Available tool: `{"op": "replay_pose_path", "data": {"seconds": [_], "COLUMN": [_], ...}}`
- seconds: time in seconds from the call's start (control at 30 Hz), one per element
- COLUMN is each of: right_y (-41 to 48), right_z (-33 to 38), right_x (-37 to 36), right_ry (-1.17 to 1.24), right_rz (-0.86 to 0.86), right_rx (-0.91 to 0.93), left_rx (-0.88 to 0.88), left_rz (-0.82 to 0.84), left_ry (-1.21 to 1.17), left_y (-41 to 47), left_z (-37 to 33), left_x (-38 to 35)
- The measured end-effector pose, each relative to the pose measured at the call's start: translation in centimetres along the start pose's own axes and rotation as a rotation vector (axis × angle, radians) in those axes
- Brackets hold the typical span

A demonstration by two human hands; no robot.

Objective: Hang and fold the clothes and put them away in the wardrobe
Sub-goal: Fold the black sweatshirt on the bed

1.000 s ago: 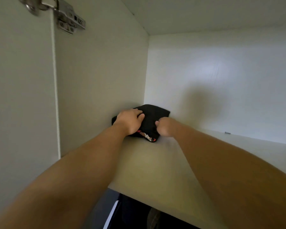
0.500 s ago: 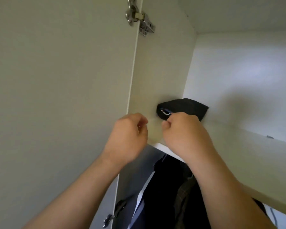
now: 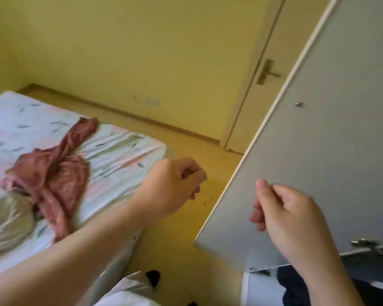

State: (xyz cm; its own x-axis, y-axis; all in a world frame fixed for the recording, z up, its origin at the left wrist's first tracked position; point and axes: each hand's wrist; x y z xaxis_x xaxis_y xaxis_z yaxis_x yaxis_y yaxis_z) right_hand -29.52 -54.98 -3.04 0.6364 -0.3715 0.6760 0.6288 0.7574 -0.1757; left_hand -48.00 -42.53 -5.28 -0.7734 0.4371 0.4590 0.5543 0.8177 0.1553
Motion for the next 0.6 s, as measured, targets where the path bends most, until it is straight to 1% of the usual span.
{"op": "replay_pose_path", "data": {"seconds": [0.1,0.27,0.4,0.5,0.6], "right_y": [1.3,1.1,-0.3,-0.8,-1.1], "right_z": [0.9,3.2,5.1,6.1,6.5], "right_x": [-7.6,-20.0,-29.4,-36.5,-43.0], "right_ry": [-0.042,-0.194,-0.318,-0.379,-0.428], "right_rz": [0.239,0.499,0.662,0.748,0.82], "right_rx": [0.063,0.093,0.068,0.024,-0.046], "left_rx": [0.207,0.506,0.708,0.864,0.97], "left_rz": [-0.142,-0.28,-0.305,-0.303,-0.247], "left_ry": [0.039,0.041,-0.007,-0.066,-0.041], "left_y": [-4.1,-10.7,-15.2,-17.6,-19.1], "left_z": [5.2,14.4,23.9,31.5,38.5], "left_x": [3.6,8.6,12.1,14.7,16.7]}}
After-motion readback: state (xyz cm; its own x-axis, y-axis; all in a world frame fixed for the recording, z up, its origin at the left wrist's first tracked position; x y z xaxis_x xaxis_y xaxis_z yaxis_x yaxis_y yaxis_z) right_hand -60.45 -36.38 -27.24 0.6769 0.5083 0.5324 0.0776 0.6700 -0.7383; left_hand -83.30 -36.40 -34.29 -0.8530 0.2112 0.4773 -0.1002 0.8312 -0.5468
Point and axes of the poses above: each hand's wrist, its own y-axis towards the middle knuckle, its own x-axis out of the back of the hand, z = x × y, and after that the axes turned 12 degrees about -x, right-handed
